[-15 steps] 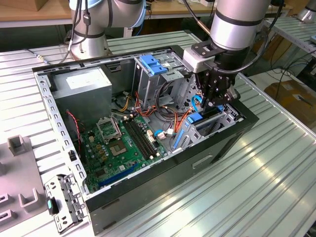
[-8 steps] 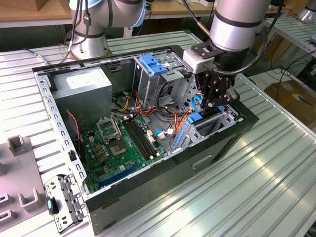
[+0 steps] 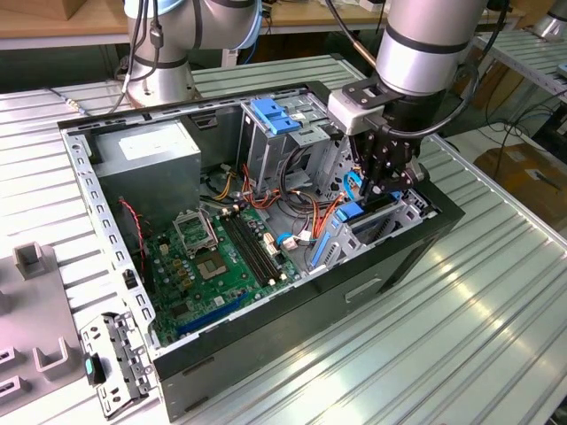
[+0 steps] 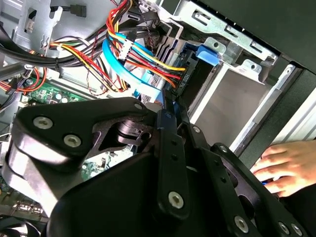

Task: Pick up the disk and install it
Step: 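Insert the second disk wire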

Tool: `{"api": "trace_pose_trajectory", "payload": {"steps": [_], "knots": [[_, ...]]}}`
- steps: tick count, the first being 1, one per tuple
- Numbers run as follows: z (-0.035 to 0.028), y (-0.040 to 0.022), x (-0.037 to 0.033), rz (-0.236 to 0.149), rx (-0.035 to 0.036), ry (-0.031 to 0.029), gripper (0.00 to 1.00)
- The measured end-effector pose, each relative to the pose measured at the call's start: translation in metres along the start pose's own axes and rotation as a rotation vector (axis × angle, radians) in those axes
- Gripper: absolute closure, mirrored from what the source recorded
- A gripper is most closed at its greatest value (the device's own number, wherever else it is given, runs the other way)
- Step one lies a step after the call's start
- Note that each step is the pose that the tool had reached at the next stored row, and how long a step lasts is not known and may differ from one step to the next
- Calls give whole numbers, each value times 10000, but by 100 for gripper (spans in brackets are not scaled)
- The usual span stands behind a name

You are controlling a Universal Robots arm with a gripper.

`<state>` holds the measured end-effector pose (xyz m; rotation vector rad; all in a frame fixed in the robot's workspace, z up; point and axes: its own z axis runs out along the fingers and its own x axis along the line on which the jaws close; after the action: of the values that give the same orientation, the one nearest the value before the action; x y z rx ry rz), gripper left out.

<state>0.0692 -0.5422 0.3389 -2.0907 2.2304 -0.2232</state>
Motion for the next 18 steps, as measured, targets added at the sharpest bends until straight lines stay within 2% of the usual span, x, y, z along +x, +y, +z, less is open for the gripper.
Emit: {"api": "trace_pose_trajectory", "payload": {"steps": [5,6,7,9,12,14,15,16,18], "knots": [[2,0,1,1,0,-1,84],[4,1,1,1,1,-5,83],[0,0,2,1,0,-4,76],[-41,-7,3,1,0,-3,76],[-153,-24,8,1,0,0,76],[-168,-27,8,0,0,0,76],[-169,-27,9,1,1,-3,78],[-172,-28,9,0,1,-1,89],[-175,-28,9,0,0,0,89]]}}
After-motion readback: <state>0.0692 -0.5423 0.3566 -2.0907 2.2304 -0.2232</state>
